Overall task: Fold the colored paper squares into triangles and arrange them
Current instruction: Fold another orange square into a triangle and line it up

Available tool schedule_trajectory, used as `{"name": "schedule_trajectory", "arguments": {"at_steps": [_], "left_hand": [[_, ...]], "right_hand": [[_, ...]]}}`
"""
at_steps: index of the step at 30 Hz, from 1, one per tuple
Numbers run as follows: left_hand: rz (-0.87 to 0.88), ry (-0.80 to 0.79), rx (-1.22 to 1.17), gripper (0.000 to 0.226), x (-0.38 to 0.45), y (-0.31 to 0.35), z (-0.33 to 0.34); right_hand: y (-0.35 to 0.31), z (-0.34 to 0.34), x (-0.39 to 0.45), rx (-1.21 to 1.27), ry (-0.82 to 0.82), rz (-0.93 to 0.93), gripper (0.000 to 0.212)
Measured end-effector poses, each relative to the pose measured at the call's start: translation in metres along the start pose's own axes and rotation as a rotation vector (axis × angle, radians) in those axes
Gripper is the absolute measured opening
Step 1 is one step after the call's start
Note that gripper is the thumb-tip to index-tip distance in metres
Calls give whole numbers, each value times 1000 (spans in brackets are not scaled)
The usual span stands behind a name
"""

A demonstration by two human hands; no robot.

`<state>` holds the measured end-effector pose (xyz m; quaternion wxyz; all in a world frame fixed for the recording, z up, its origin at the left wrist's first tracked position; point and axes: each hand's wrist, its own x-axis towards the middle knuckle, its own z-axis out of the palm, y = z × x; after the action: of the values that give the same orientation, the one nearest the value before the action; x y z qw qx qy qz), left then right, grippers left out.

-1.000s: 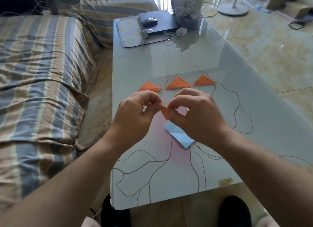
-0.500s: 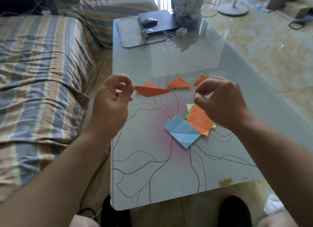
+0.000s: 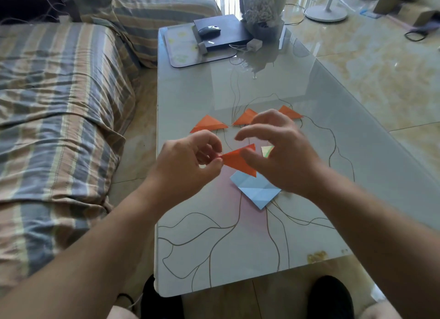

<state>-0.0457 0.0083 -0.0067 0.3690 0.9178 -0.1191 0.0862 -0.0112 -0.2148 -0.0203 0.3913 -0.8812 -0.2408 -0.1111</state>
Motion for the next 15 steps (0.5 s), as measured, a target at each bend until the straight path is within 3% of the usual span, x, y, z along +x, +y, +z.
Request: {"name": "schedule_trajectory", "arguments": {"at_steps": [3, 9, 15], "left_hand": [[-11, -13, 12, 27, 0, 1, 3], [36, -2, 9, 30, 0, 1, 5], [66, -50, -9, 33, 0, 5, -2]], "right_hand": [[-4, 10, -4, -120, -114, -72, 25], [-6, 19, -2, -117, -92, -88, 4], [-2, 11, 4, -139, -125, -102, 2]]}}
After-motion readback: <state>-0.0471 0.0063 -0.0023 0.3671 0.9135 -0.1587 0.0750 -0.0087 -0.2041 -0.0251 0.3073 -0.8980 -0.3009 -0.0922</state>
